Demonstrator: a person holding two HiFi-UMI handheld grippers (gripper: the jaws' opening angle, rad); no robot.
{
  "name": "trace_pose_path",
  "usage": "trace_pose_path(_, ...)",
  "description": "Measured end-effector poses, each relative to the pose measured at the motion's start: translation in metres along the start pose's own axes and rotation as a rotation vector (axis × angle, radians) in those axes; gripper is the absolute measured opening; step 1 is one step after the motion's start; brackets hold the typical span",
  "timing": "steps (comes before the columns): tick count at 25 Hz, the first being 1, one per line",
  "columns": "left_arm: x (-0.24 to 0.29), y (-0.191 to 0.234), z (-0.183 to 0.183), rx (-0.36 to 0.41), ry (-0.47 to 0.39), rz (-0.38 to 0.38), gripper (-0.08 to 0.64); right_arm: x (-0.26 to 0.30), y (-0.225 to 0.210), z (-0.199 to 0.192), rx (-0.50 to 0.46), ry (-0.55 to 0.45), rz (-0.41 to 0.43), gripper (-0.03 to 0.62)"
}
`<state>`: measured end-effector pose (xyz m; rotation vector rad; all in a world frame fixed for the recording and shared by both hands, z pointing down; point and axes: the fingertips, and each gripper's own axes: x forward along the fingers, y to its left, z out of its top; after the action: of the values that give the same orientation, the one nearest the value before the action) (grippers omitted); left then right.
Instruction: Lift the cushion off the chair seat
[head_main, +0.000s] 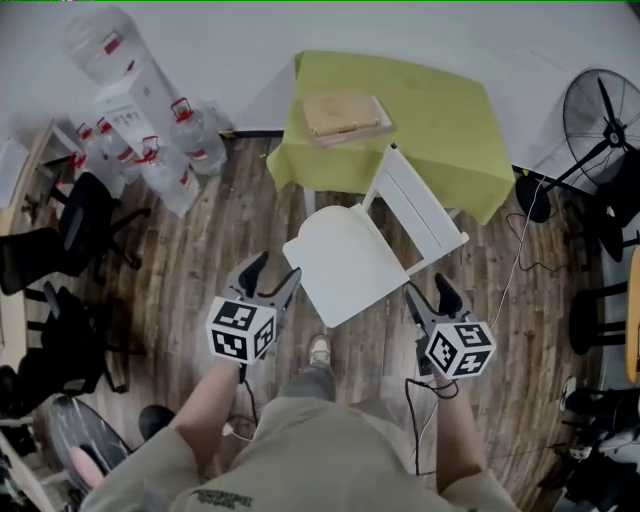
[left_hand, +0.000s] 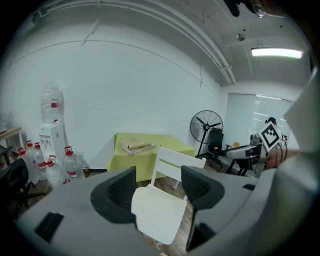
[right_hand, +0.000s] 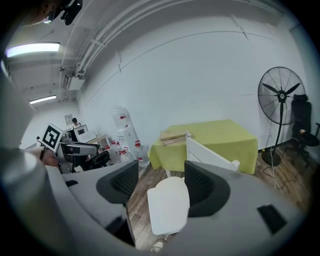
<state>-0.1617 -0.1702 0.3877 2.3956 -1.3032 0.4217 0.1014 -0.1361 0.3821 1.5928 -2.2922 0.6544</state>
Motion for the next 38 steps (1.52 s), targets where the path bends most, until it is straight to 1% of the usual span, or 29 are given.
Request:
trace_pose_path(5,0.051,0.03,-0.021,-0.027,0.081,-0.017,0.275,0.063,-0.03,-0.032,0.062,0.088,-0.029,0.298)
trace_pose_path(9,0.093,0.046,-0.042,-0.055,0.139,-0.024,0.275,0.104,-0.053,-0.059,0.102,0.154,-0.036,0.299)
trace_pose_path(16,0.162,0.064,-0.085,-0.108,0.234,-0.02,0.275,0.172,-0.089,-0.105,0.123,0.262,-0.027,0.302)
trace_pose_path(20,0.204,0.074,-0.112,-0.136,0.267,-0.005,0.276,0.212,-0.114,-0.133,0.133,0.314,-0.011,0.305)
trace_pose_path(25,0.252,0.089,-0.158,-0.197,0.316,0.025,0.276,0.26,-0.14,-0.174,0.13,0.374,0.018,0.314)
trace_pose_path(29,0.284,0.103,-0.195,-0.267,0.325,0.063,0.276,0.293,-0.157,-0.211,0.127,0.418,0.04,0.321)
trace_pose_path(33,0.315,0.11,-0.243,-0.282,0.368,0.083,0.276,0.324,-0.177,-0.253,0.131,0.455,0.05,0.325)
trace_pose_path(38,0.341,0.113,-0.302,-0.31,0.421,0.093,0.284,0.356,-0.2,-0.299,0.124,0.485,0.05,0.33)
